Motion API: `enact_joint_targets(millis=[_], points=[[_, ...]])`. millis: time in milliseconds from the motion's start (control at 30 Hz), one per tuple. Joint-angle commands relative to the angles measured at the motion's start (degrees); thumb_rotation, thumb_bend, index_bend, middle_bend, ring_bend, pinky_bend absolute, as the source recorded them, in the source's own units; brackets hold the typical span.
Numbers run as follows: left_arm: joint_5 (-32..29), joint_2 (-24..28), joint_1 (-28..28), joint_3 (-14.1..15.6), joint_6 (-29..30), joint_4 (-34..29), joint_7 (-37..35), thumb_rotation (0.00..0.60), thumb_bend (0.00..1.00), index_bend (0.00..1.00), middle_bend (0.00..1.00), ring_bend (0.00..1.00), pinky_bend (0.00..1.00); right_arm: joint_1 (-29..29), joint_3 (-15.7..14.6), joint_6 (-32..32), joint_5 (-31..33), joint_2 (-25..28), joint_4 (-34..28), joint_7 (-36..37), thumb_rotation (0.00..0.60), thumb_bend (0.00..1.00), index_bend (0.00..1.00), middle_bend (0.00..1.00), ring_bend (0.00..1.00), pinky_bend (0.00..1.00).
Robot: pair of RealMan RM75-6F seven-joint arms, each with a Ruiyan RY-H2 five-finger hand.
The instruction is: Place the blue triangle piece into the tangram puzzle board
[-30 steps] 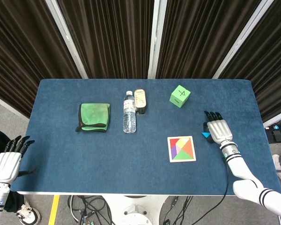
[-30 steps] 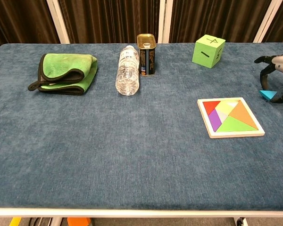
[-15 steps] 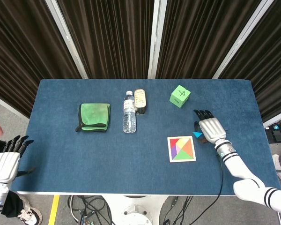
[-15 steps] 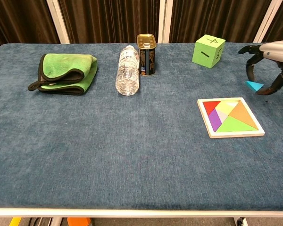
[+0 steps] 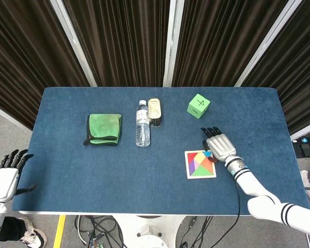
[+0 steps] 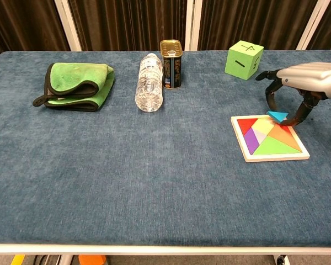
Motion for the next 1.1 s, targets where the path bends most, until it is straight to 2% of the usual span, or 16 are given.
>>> enact_joint_targets(millis=[33,833,1100], points=[[-0.01,-0.03,0.06,-0.04,0.08,0.15,-0.21,0.600,0.04,0.17,0.10,0.01,0.12,0.21,-0.10,0.09,0.16,-0.37,0.11,0.01,0.600,0.16,0.55,0.00,0.00,0.00],[0.05,-0.02,0.49,0.11,0.15,0.71,-1.11,0.600,0.04,0.17,0.10,0.01,0.12,1.23,-1.03,0.33,1.35,-0.51,-0.32,0.35,0.600,0.15,0.55,0.00,0.00,0.00],[-0.03,0.05,0.56,0.02,0.18,0.79,-1.30,0.600,0.04,0.17,0.10,0.01,0.12,1.67,-1.29,0.15,1.87,-0.59,-0.13,-0.04,0.600,0.15,0.49,0.00,0.00,0.00]])
